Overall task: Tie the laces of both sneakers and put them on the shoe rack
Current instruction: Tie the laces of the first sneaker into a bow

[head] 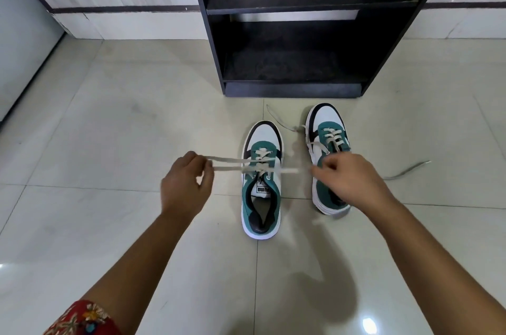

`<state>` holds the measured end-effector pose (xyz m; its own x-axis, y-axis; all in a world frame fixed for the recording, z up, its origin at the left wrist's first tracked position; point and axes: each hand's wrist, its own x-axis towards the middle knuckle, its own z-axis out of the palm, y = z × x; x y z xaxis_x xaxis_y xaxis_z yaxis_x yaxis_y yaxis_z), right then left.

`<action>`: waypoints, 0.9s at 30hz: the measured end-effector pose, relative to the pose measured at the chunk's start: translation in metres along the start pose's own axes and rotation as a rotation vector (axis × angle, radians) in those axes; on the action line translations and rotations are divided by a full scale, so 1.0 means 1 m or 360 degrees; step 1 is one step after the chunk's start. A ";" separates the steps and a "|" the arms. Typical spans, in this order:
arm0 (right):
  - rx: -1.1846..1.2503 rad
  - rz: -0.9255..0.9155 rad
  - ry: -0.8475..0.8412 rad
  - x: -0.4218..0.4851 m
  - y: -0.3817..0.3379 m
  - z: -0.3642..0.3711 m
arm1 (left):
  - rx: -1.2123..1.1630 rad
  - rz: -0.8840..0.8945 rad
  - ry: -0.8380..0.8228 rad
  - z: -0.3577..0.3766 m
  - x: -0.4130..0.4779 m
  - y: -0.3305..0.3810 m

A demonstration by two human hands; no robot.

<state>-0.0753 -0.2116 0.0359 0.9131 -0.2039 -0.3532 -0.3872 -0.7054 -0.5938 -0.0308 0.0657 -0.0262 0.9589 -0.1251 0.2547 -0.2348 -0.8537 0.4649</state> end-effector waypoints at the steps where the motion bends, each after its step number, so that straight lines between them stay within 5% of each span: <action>1: -0.0438 0.0038 -0.0092 -0.002 0.006 -0.001 | 0.0179 -0.0070 -0.0060 -0.002 -0.004 -0.007; 5: -0.1032 0.0111 -0.0290 -0.009 0.008 0.014 | 0.0697 -0.0393 -0.0621 0.003 -0.014 -0.025; 10: -0.1296 -0.0160 -0.0302 -0.019 -0.017 0.022 | 0.0013 -0.0143 -0.0504 0.019 -0.023 -0.013; 14: -0.1003 -0.0407 -0.0157 -0.010 -0.032 0.045 | -0.0337 0.0076 -0.0547 0.021 -0.015 0.013; 19: -0.0483 -0.0291 -0.0067 0.002 -0.020 0.060 | -0.0230 0.0195 -0.0451 0.022 -0.010 0.016; 24: -0.0694 -0.0085 -0.0078 0.007 0.003 0.039 | -0.0127 -0.0195 -0.0423 0.013 -0.007 0.002; 27: -0.0745 -0.0224 -0.0091 0.005 0.001 0.046 | -0.0244 -0.0064 -0.0618 0.015 -0.007 0.007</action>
<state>-0.0773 -0.1819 0.0002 0.9389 -0.0566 -0.3396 -0.1497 -0.9554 -0.2547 -0.0367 0.0532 -0.0377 0.9498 -0.2993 -0.0913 -0.1886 -0.7805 0.5960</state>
